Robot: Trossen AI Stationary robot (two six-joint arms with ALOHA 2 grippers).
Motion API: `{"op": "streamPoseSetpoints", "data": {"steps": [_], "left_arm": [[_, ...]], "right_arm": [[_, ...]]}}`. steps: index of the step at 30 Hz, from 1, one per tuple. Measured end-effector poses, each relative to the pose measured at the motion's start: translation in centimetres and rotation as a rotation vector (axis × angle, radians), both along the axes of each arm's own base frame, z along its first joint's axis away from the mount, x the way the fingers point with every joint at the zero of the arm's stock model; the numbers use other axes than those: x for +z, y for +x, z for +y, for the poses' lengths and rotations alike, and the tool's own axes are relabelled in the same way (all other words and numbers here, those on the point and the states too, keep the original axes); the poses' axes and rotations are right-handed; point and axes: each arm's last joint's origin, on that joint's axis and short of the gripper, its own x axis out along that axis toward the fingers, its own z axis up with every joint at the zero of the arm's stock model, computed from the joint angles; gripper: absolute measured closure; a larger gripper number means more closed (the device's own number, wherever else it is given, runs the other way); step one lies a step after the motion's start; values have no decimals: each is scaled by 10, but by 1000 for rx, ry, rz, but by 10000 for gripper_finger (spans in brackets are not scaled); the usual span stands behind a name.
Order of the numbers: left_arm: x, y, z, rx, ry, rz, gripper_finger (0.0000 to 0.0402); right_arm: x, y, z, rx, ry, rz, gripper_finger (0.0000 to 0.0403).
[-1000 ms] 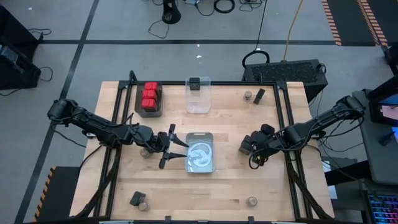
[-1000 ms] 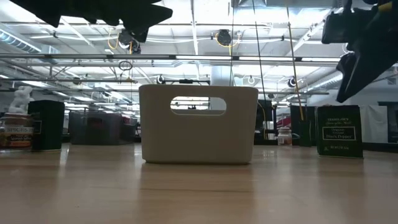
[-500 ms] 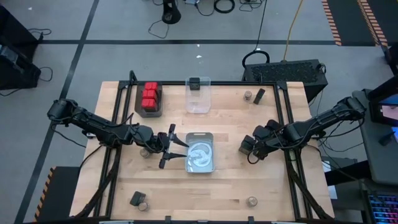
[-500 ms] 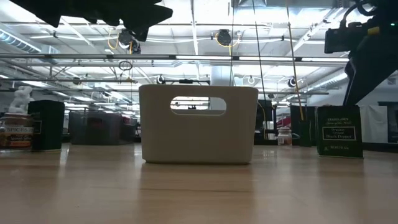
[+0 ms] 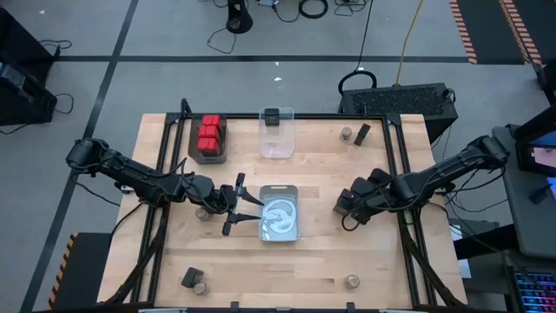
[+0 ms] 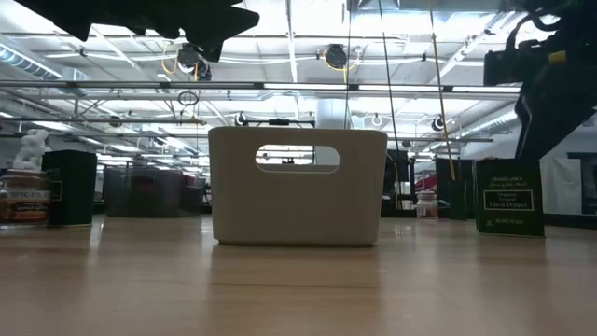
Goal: Sort spices by type
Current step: Put the black seasoning can into the transparent bin
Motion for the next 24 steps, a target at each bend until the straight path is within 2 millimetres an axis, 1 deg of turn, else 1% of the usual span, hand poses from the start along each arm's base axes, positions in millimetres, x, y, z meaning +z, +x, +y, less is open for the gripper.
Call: {"op": "streamPoseSetpoints", "data": {"steps": [10, 16, 20, 24], "left_arm": [[0, 0, 0, -2, 16, -4, 208], [0, 0, 0, -2, 16, -4, 208], [0, 0, 0, -3, 23, -5, 208], [0, 0, 0, -3, 23, -6, 208]], "right_arm": [[-9, 9, 3, 22, -17, 30, 151], [-9, 12, 4, 50, -20, 14, 153], [-11, 12, 1, 37, -16, 21, 172], [-21, 9, -5, 25, 1, 49, 207]]}}
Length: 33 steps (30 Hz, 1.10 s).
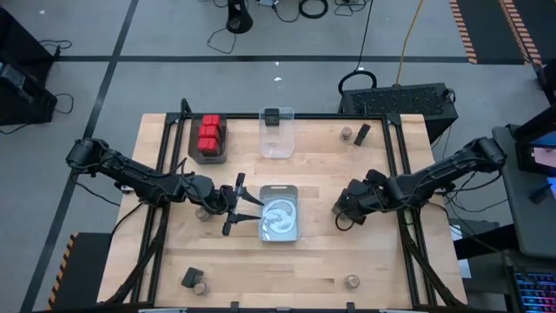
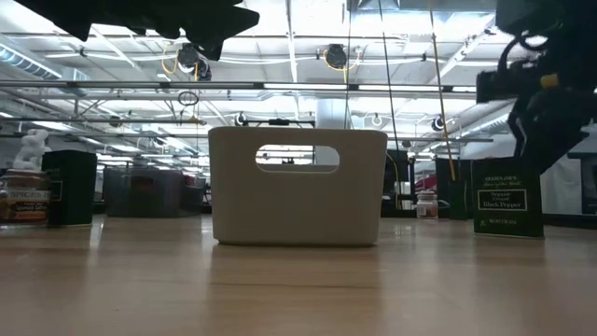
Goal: Sort spices by type
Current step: Put the black seasoning can into the transparent bin
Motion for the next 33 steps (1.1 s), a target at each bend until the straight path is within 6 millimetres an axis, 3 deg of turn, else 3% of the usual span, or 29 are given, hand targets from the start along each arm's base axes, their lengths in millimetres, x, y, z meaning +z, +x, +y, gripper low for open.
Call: {"op": "streamPoseSetpoints", "data": {"steps": [10, 18, 33], "left_arm": [[0, 0, 0, 0, 0, 0, 208], [0, 0, 0, 0, 0, 1, 208], [10, 1, 1, 5, -24, -98, 208]], "right_arm": [[-10, -1, -2, 30, 19, -1, 283], [-7, -2, -2, 53, 53, -10, 293], [54, 5, -3, 104, -36, -92, 292]]}}
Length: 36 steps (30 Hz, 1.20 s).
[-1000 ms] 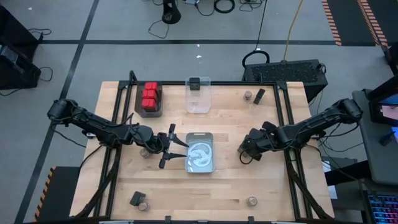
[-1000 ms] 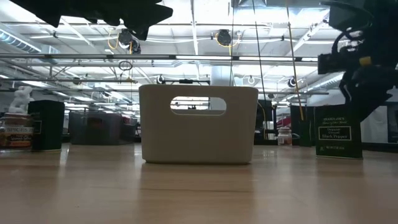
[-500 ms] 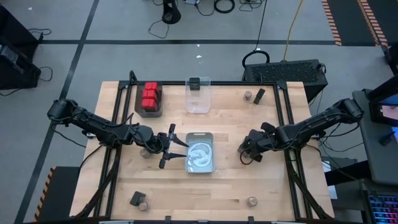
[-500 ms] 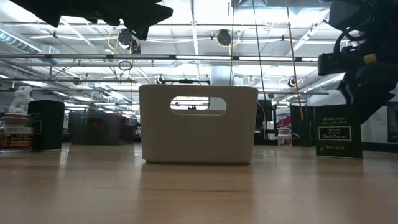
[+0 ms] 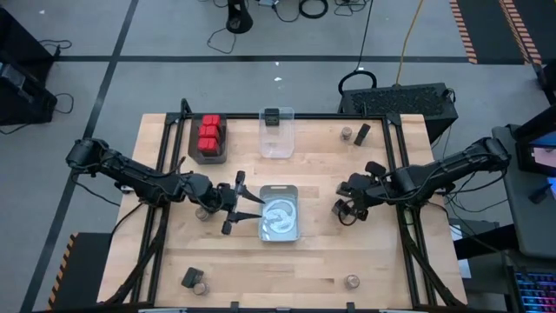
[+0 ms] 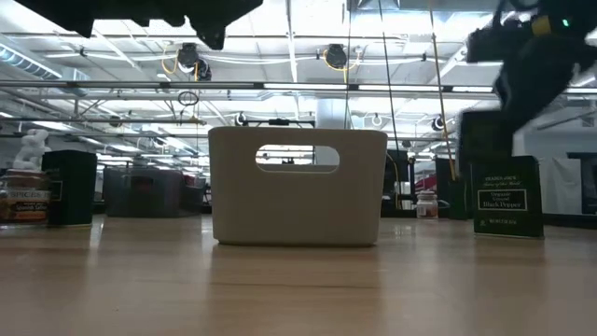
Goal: Sort spices by type
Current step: Put the black seasoning can into the transparent bin
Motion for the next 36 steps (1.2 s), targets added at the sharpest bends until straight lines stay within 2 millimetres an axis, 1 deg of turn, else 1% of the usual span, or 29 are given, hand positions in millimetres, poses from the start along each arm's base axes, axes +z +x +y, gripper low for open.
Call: {"op": "streamPoseSetpoints", "data": {"steps": [3, 6, 11, 15, 22, 24, 29, 31, 33, 36], "left_arm": [[5, 2, 3, 13, -7, -30, 208], [10, 11, 4, 26, -9, -39, 208], [20, 40, 3, 46, -7, -42, 208], [21, 65, 8, 99, 10, -38, 208], [13, 104, 11, 122, 123, -23, 208], [15, 114, 12, 127, 155, -8, 208], [27, 137, 18, 136, 206, 125, 207], [33, 147, 20, 137, 210, 157, 201], [34, 154, 21, 135, 217, 201, 189], [33, 166, 19, 134, 218, 205, 164]], "right_arm": [[15, 6, 1, 34, -11, -58, 293], [28, 13, 2, 70, -13, -123, 296], [41, 23, 3, 127, -18, -226, 294], [43, 27, 3, 154, -20, -260, 295], [43, 27, 4, 169, -16, -264, 294], [43, 28, 4, 186, -4, -261, 294], [42, 30, 5, 203, -5, -253, 295], [41, 31, 6, 214, 5, -247, 293], [38, 32, 7, 217, 3, -234, 293], [36, 35, 7, 228, -5, -217, 294]]}}
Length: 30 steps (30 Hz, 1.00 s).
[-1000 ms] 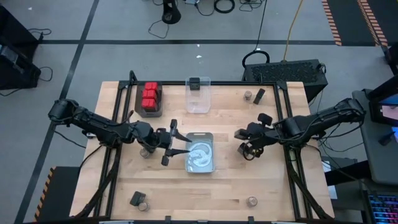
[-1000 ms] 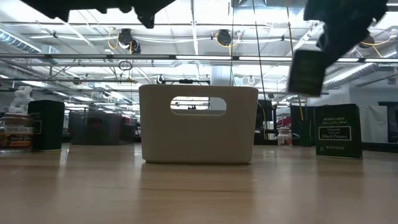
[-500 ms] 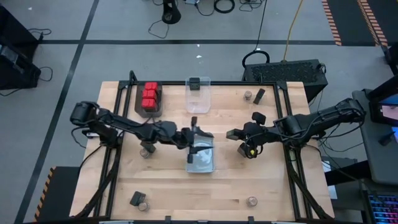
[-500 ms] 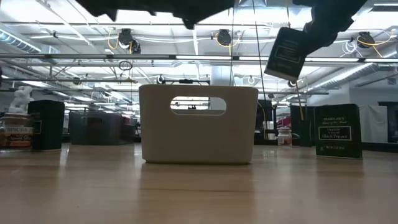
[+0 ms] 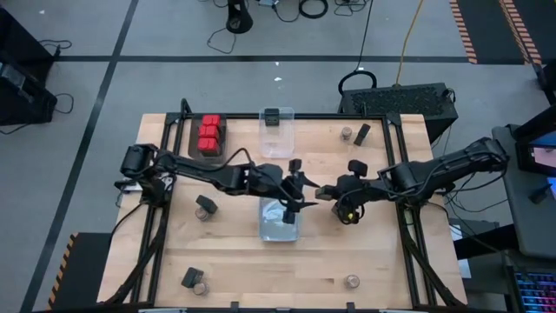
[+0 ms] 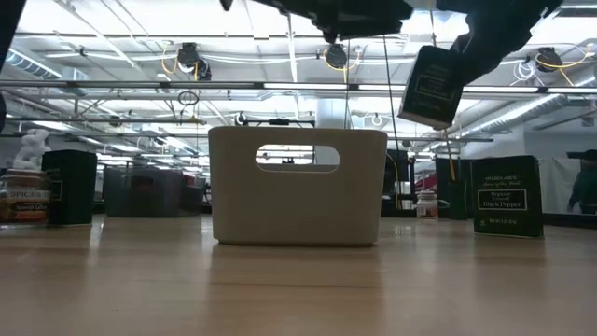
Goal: Sort spices by type
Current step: Put the black seasoning can into the transparent bin
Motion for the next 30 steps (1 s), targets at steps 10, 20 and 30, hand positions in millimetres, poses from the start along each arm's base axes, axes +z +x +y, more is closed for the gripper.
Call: {"op": "streamPoseSetpoints", "data": {"steps": [10, 20, 30], "left_arm": [[-20, 23, 2, 61, 82, 3, 81], [-23, 23, 6, 29, 58, 21, 77], [-26, 22, 6, 39, 28, 53, 77]], "right_arm": [[-10, 9, 3, 24, 3, 44, 294], [-7, 14, 5, 56, -8, -9, 293], [-3, 18, 6, 71, -7, -65, 293]]}}
